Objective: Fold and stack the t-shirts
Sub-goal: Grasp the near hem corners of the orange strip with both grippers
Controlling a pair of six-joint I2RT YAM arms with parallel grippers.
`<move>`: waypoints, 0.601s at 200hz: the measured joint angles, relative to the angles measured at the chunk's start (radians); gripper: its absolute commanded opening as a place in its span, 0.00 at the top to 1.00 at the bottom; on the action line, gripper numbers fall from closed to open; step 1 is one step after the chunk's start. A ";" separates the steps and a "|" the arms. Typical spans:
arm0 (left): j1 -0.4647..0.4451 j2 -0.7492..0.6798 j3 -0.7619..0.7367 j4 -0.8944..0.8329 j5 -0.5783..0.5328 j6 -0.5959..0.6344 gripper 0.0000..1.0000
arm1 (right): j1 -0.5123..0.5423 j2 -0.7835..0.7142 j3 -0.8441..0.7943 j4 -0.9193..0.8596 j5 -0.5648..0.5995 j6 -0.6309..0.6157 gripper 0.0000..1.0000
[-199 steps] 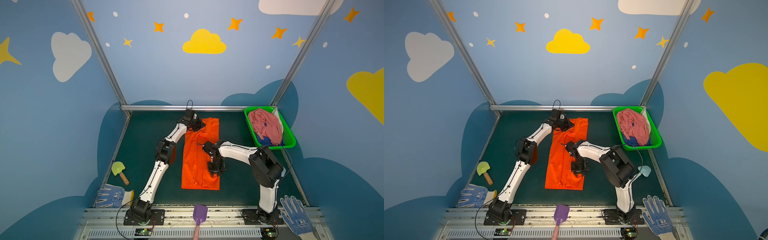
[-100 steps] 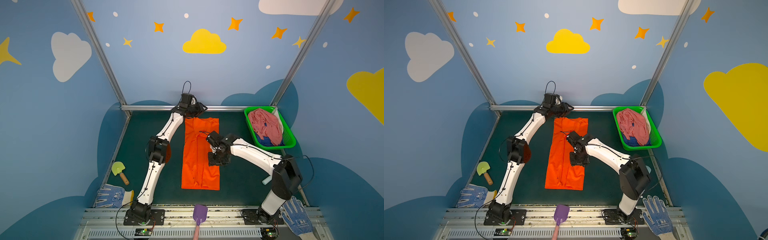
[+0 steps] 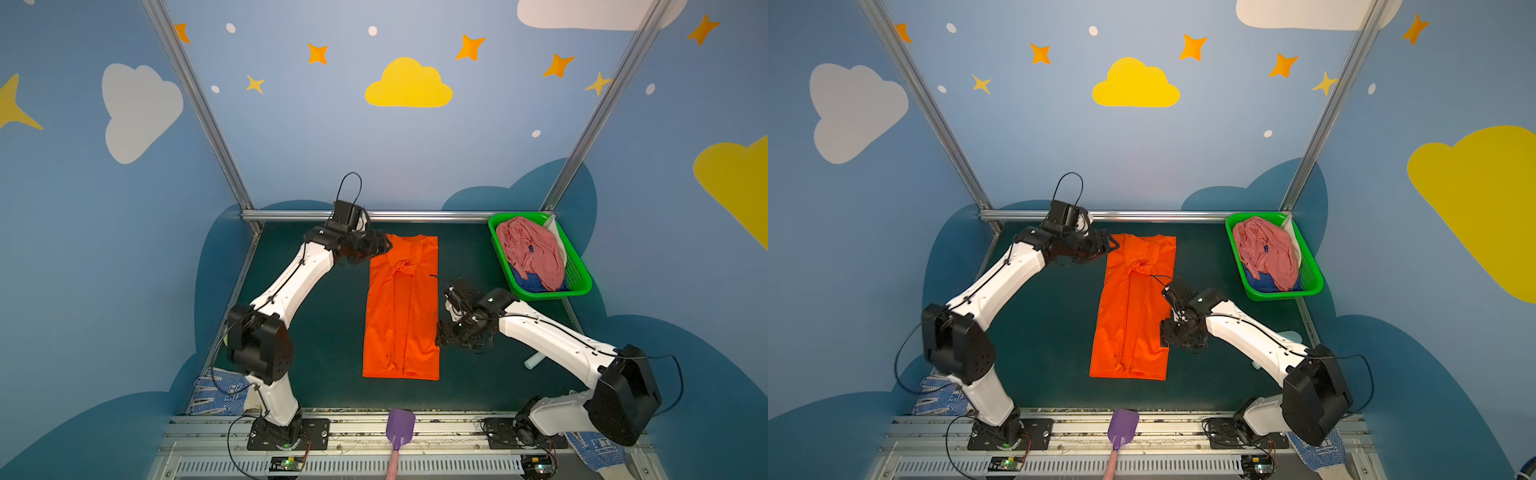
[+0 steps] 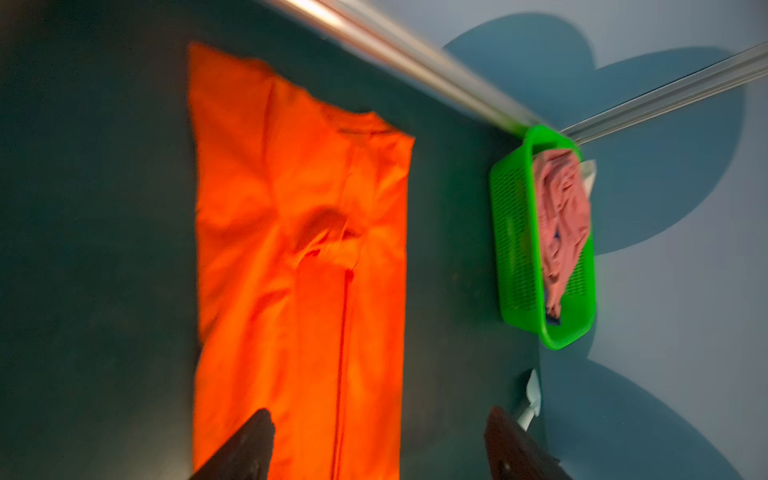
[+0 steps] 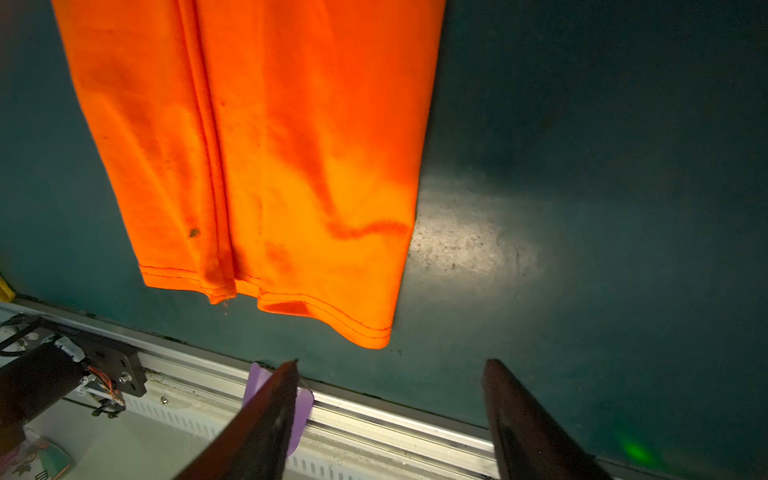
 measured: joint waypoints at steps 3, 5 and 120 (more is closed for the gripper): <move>0.000 -0.023 -0.032 -0.008 -0.009 0.001 0.19 | 0.000 0.000 -0.008 0.006 -0.005 0.001 0.27; 0.000 -0.038 -0.052 -0.013 -0.010 0.000 0.19 | 0.000 0.000 -0.013 0.010 -0.009 0.003 0.27; -0.157 -0.205 -0.674 -0.013 0.024 -0.122 0.30 | 0.025 0.112 -0.132 0.201 -0.128 0.058 0.34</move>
